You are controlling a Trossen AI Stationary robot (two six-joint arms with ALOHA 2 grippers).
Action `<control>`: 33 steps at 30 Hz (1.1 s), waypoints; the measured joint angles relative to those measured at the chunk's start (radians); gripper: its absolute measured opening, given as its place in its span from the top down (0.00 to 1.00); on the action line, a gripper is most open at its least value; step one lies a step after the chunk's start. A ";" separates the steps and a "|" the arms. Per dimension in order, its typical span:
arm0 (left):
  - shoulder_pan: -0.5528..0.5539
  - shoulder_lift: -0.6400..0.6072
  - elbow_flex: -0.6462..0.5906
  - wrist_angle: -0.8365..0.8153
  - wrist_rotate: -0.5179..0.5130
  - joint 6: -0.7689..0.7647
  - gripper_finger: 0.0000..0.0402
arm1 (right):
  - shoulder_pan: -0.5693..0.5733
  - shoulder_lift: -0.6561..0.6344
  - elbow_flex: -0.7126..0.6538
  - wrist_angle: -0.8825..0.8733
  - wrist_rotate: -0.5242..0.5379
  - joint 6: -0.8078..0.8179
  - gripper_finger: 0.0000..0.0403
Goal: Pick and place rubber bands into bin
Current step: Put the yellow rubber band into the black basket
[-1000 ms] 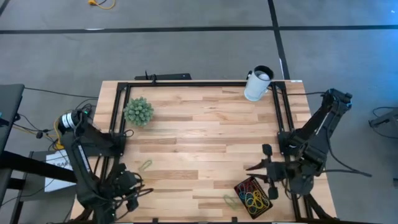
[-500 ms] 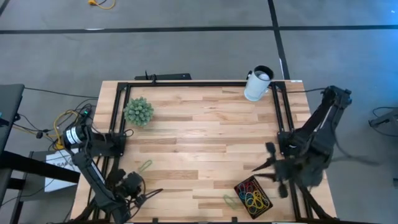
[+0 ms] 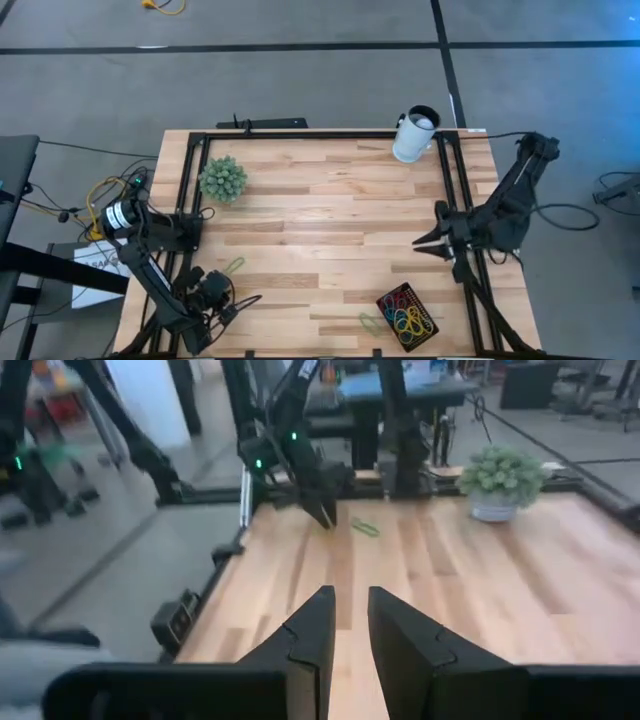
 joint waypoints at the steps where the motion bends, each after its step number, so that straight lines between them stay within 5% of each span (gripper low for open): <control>1: 0.004 0.001 0.001 0.009 0.001 0.027 0.79 | -0.004 -0.006 -0.047 0.067 -0.007 0.003 0.86; 9: 0.033 -0.004 0.049 0.006 0.042 0.287 0.79 | -0.005 0.051 -0.270 0.439 -0.022 0.017 0.86; 17: 0.082 -0.009 0.051 0.024 0.095 0.460 0.77 | -0.005 0.260 -0.353 0.658 -0.021 0.134 0.86; 26: 0.139 -0.010 0.052 0.023 0.125 0.510 0.60 | -0.020 0.619 -0.353 0.893 0.030 0.174 0.86; 33: 0.172 -0.013 0.021 0.123 0.132 0.510 0.55 | -0.076 0.772 -0.353 0.995 0.029 0.175 0.86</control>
